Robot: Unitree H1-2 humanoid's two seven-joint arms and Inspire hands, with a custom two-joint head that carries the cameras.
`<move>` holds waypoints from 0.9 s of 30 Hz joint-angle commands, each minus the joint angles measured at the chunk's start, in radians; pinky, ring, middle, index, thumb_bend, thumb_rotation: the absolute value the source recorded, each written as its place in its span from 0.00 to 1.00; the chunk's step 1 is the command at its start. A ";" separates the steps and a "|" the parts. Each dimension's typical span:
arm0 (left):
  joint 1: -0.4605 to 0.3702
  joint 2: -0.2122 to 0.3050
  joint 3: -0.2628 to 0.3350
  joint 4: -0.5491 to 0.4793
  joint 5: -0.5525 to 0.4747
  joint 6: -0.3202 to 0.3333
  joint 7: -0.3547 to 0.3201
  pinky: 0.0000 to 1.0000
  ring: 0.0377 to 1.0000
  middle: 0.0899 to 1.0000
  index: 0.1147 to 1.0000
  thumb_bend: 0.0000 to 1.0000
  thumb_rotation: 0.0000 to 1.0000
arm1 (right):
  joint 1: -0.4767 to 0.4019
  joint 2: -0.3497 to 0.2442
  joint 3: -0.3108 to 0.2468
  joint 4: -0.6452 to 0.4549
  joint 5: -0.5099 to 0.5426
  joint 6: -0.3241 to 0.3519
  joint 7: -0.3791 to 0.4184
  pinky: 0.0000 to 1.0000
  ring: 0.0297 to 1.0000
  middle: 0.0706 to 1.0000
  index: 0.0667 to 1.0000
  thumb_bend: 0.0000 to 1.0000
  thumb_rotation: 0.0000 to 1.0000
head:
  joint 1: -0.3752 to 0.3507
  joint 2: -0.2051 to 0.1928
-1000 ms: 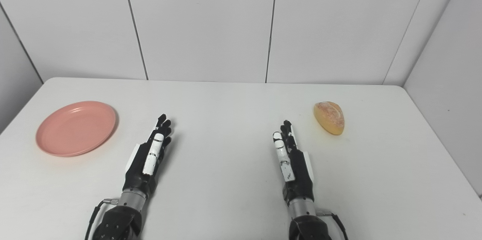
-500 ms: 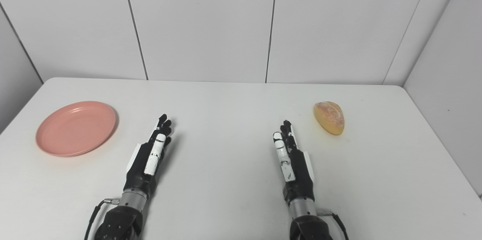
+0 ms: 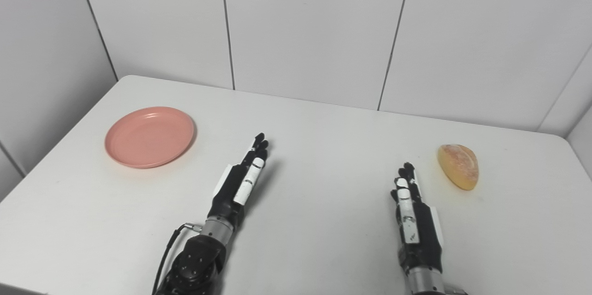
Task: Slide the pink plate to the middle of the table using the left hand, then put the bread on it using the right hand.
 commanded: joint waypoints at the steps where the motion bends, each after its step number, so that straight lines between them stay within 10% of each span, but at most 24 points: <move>1: -0.012 -0.009 -0.003 0.028 0.001 -0.063 0.005 1.00 1.00 1.00 1.00 0.46 0.98 | -0.008 -0.017 -0.008 0.002 0.010 -0.043 0.020 1.00 1.00 1.00 1.00 0.58 0.93 | 0.010 -0.006; 9: -0.037 -0.035 0.038 0.081 -0.020 -0.150 0.044 0.99 1.00 1.00 0.98 0.45 0.96 | -0.014 -0.026 -0.015 0.032 0.018 -0.073 0.036 1.00 1.00 1.00 1.00 0.59 0.93 | 0.043 -0.024; 27: -0.133 0.026 0.180 -0.012 -0.140 -0.126 0.073 0.98 0.98 0.97 0.95 0.47 1.00 | -0.029 -0.023 -0.023 0.064 0.028 -0.090 0.048 1.00 1.00 1.00 1.00 0.58 0.94 | 0.065 -0.034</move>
